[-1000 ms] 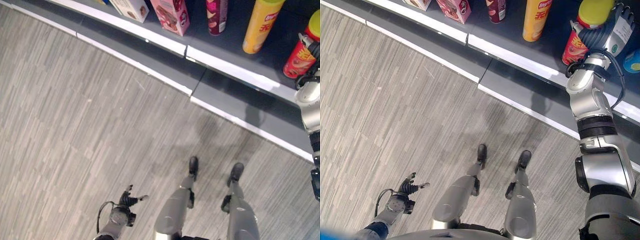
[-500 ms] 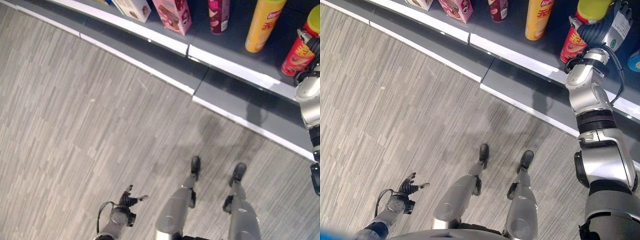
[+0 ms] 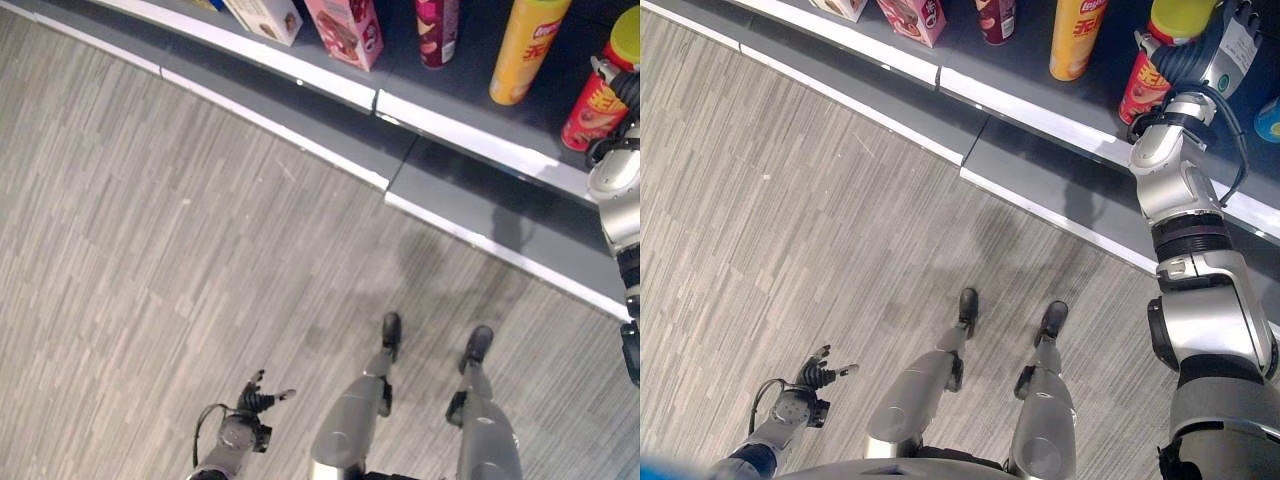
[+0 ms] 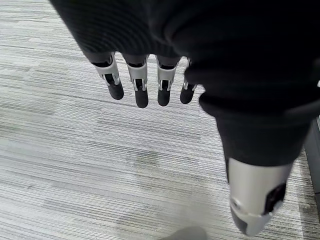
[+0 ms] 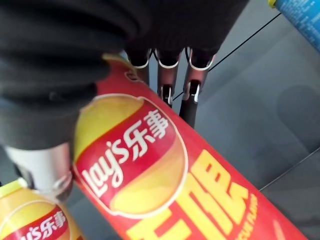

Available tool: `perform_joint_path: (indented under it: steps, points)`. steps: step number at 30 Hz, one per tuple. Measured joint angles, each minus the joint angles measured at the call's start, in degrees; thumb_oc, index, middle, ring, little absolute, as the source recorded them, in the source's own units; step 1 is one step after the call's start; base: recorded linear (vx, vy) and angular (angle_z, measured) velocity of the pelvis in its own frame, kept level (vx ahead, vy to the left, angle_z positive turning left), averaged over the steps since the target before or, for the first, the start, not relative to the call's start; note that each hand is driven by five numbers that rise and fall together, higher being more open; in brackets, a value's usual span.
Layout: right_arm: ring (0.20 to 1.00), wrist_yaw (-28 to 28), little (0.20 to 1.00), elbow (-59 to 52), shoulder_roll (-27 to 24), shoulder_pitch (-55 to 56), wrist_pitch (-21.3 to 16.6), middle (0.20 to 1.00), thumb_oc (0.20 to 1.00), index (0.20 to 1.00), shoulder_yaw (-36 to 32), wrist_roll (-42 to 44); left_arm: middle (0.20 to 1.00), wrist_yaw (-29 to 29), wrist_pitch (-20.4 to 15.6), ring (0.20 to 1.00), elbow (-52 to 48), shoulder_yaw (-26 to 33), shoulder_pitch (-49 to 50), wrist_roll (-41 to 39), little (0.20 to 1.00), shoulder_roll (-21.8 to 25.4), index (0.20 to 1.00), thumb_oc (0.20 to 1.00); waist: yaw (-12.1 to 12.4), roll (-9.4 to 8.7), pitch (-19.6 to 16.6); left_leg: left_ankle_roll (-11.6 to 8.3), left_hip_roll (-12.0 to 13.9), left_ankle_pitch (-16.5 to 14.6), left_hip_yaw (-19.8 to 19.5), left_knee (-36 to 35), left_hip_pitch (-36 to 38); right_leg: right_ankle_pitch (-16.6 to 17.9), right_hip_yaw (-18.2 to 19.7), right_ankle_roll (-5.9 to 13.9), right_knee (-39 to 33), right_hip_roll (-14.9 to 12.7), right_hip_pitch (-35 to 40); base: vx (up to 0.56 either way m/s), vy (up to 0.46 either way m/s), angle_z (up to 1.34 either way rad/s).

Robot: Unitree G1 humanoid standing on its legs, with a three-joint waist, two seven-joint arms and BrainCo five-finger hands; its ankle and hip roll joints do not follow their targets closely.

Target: Put the goods on the table back onto the shelves and tidy them up.

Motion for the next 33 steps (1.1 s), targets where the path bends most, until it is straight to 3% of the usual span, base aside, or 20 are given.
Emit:
perform_joint_path:
  steps: [22, 28, 33]
  points:
    - [0.200, 0.8, 0.200, 4.4, -1.8, -3.7, 0.2, 0.200, 0.200, 0.200, 2.7, 3.9, 1.000, 1.6, 0.0, 1.000, 0.7, -1.1, -1.3, 0.0, 1.000, 0.0, 1.000, 1.000, 0.1, 0.02, 0.0, 0.09, -0.1, 0.1, 0.0, 0.4, -0.5, 0.4, 0.1, -0.11, 0.0, 0.0, -0.3, 0.00, -0.001, 0.00]
    - [0.200, -0.3, 0.200, 6.3, -2.1, -5.0, 0.2, 0.200, 0.200, 0.200, 2.9, 4.4, 1.000, 1.7, 0.0, 1.000, 1.1, -1.3, -1.3, 0.0, 1.000, 0.0, 1.000, 1.000, 1.4, 1.68, -1.2, 0.11, -0.1, 0.1, -0.3, 0.4, -0.9, 0.4, -0.3, -0.10, 0.0, -0.1, -0.5, 0.00, -0.006, 0.01]
    - [0.200, -0.3, 0.200, 6.4, -2.1, -5.0, 0.2, 0.200, 0.200, 0.200, 3.1, 4.4, 1.000, 1.7, 0.1, 1.000, 1.1, -2.3, -1.4, 0.0, 1.000, 0.0, 1.000, 1.000, 1.3, 1.66, -1.2, 0.19, -0.2, 0.1, -0.5, 0.4, -1.0, 0.4, -0.4, -0.10, 0.0, -0.1, -0.6, 0.00, -0.003, 0.01]
